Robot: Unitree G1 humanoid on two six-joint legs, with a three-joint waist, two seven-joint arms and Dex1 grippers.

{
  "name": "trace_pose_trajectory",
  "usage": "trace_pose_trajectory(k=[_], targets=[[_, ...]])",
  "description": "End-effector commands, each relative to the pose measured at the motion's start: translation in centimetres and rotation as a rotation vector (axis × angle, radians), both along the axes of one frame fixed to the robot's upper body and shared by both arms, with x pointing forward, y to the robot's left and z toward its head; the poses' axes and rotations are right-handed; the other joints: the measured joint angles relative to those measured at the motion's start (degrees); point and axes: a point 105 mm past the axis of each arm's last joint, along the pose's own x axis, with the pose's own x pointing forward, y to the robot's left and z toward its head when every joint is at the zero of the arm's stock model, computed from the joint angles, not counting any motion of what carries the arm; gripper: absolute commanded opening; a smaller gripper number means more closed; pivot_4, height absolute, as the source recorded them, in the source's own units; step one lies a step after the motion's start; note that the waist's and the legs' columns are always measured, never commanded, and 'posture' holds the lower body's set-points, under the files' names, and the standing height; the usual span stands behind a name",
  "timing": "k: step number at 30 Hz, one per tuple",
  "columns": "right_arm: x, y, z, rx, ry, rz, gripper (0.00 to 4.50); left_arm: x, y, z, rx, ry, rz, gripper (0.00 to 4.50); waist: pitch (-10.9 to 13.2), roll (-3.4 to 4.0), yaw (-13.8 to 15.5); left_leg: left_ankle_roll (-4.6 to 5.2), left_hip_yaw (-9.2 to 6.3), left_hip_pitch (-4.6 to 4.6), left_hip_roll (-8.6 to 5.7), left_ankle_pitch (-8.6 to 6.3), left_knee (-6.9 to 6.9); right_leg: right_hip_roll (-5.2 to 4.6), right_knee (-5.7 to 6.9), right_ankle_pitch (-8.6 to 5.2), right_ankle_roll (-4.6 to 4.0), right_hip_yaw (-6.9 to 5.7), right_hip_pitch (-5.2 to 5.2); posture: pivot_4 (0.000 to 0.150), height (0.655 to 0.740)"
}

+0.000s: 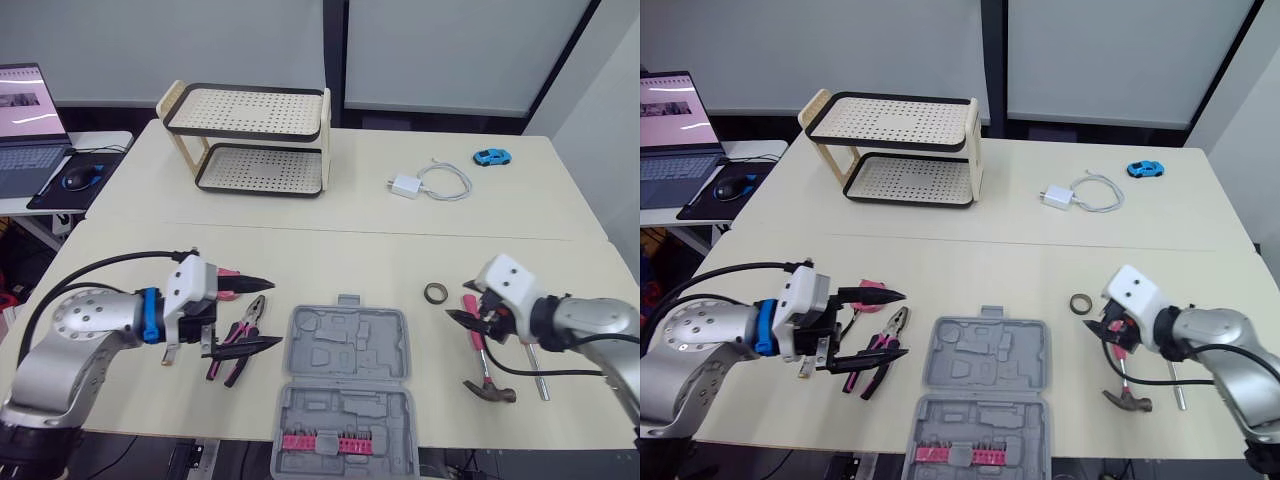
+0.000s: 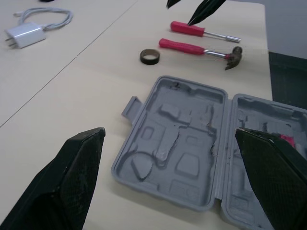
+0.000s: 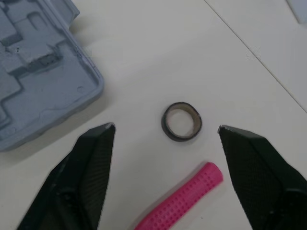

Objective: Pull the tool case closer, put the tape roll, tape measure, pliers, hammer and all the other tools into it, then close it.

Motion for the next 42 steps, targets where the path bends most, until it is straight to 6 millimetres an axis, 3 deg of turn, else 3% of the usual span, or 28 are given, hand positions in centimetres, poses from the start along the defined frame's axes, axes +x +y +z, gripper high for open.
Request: trace_pose_trajectory(k=[1, 8, 16, 26, 31, 35, 39, 41, 42], targets=[[1.5, 0.4, -0.5, -0.034, -0.069, -0.025, 2.87, -0.3, -1.3, 0.6, -0.022, -0.013, -0.080, 4.50, 0.0, 0.00, 0.0, 0.00, 0.00, 0.01, 0.00, 0.00, 0.00, 0.00, 0.00, 0.00, 0.00, -0.01, 0.00, 0.150, 0.7350], [3.6, 1.4, -2.6, -0.044, -0.101, -0.023, 2.87, -0.3, -2.2, 0.1, -0.037, -0.020, -0.133, 4.50, 0.0, 0.02, -0.2, 0.01, -0.02, 0.01, 0.00, 0.00, 0.03, 0.01, 0.05, 0.01, -0.01, -0.02, -0.01, 0.150, 0.7350], [5.5, 1.3, -4.6, -0.038, -0.062, -0.062, 2.87, -0.4, -2.2, -0.5, -0.042, -0.031, -0.145, 4.50, 0.0, 0.03, -0.1, 0.01, -0.03, 0.01, 0.00, 0.01, 0.05, 0.00, 0.07, 0.02, -0.01, -0.03, 0.00, 0.150, 0.7350], [6.0, 1.2, -5.5, -0.033, -0.019, -0.084, 1.16, -0.4, -2.4, -0.8, -0.044, -0.045, -0.141, 4.50, 0.0, 0.04, -0.2, 0.01, -0.05, 0.03, 0.00, 0.01, 0.06, 0.00, 0.11, 0.03, -0.02, -0.05, 0.01, 0.150, 0.7350], [5.8, 1.5, -4.4, -0.006, -0.034, -0.074, 0.16, 0.2, -1.2, -1.1, -0.020, -0.054, -0.101, 4.50, 0.0, 0.04, -0.2, 0.01, -0.05, 0.03, 0.00, 0.01, 0.06, 0.00, 0.12, 0.04, -0.02, -0.06, 0.01, 0.150, 0.7350], [5.5, 1.9, -3.3, 0.012, -0.040, -0.051, 0.03, 0.6, 0.0, -1.5, 0.004, -0.053, -0.064, 4.50, 0.0, 0.06, -0.2, 0.02, -0.07, 0.02, 0.00, 0.01, 0.05, 0.01, 0.11, 0.04, -0.02, -0.08, 0.00, 0.150, 0.7350], [4.2, 4.2, -0.8, 0.055, -0.041, 0.053, 0.03, 0.7, 1.9, -1.8, 0.038, -0.046, -0.011, 4.50, 0.0, 0.08, -0.2, 0.02, -0.08, 0.01, 0.00, 0.01, 0.04, 0.00, 0.11, 0.04, -0.02, -0.09, -0.02, 0.150, 0.7350], [2.1, 8.2, 0.4, 0.136, 0.024, 0.192, 0.03, 0.5, 3.7, -2.3, 0.081, -0.037, 0.021, 4.50, 0.0, 0.11, -0.7, 0.02, -0.15, 0.02, 0.01, 0.01, 0.02, 0.03, 0.11, 0.03, -0.04, -0.13, -0.03, 0.150, 0.7350], [1.4, 9.3, 0.6, 0.155, 0.046, 0.228, 0.03, 0.4, 4.2, -2.4, 0.094, -0.035, 0.026, 4.50, 0.0, 0.12, -1.0, 0.02, -0.18, 0.01, 0.02, 0.01, -0.02, 0.06, 0.11, 0.01, -0.06, -0.14, -0.05, 0.150, 0.7350]])
